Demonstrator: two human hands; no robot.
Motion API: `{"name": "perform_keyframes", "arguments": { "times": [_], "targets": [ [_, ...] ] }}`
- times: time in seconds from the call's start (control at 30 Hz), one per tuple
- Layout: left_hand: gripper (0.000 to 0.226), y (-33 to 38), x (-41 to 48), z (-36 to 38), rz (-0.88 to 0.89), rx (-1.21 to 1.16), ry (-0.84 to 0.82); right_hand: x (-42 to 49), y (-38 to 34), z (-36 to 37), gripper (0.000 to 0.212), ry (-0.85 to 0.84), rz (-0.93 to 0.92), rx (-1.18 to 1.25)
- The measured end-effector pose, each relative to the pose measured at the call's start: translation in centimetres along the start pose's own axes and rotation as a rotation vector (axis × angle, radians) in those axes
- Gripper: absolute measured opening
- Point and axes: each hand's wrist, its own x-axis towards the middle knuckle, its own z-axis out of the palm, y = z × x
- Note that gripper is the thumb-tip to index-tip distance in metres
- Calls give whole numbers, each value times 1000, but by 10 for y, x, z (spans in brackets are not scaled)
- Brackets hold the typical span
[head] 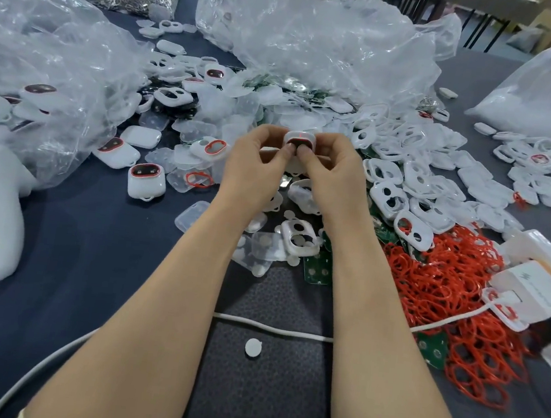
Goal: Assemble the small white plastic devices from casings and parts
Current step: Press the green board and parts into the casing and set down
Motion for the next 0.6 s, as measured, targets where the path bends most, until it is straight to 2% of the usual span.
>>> {"name": "perform_keyframes", "arguments": {
  "times": [0.23, 0.37, 0.47, 0.6],
  "targets": [
    [6, 2, -2, 0, 14, -14, 23, -2, -3, -3, 10, -63, 38, 97],
    [13, 1, -1, 4, 27, 50, 27, -1, -3, -1, 15, -30, 22, 25],
    [9, -1, 0, 5, 27, 85, 45, -1, -3, 2, 16, -15, 17, -7],
    [9, 0, -1, 4, -13, -7, 23, -1, -2, -2, 12, -60, 42, 71]
  ]
}}
